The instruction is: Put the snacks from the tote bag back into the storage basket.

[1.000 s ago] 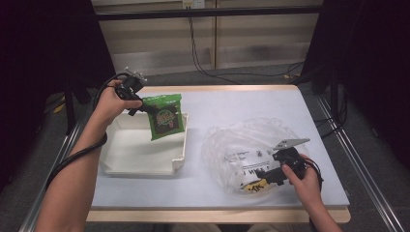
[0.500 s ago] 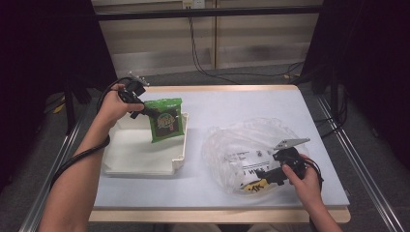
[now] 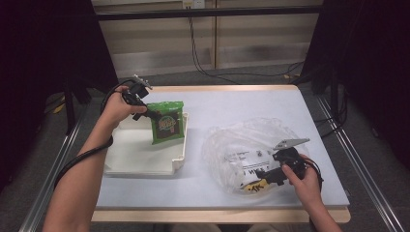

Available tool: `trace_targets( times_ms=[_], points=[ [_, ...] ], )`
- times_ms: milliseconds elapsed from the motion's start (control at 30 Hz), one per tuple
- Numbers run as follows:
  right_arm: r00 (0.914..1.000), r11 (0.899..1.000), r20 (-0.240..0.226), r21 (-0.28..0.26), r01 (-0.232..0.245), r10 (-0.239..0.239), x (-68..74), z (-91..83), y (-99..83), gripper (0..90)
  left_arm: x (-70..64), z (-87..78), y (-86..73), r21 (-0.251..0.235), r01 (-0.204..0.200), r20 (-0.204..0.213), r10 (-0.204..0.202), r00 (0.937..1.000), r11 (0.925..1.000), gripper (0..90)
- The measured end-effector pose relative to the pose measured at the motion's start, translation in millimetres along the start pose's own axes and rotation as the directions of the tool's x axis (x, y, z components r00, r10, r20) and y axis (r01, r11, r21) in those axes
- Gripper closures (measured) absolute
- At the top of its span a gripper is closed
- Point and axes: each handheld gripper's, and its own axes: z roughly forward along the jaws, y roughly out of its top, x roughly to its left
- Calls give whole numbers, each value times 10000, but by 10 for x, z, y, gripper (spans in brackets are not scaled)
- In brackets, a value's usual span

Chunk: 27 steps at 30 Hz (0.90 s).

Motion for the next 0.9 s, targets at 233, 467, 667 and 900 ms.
trace_targets(
  times_ms=[233, 467, 667, 900],
  points=[
    [10000, 10000, 14, -26, -45, 45, 6, -15, 4, 27, -22, 66, 37, -110, 20, 88, -19, 10000, 9999, 738],
    [9999, 9999, 125, -126, 52, -50, -9, -48, 4, 27, 4, 54, 90, 453, -704, 44, 702, 9975, 9965, 737],
    [9999, 9999, 104, -142, 92, -91, 11, -62, 7, 27, 6, 83, 79, 475, -698, 32, 698, 9976, 9964, 737],
    [9999, 9998, 133, -209, 68, -65, 0, -76, 4, 27, 22, 81, 78, 46, -346, 74, 346, 9994, 9994, 738]
  ],
)
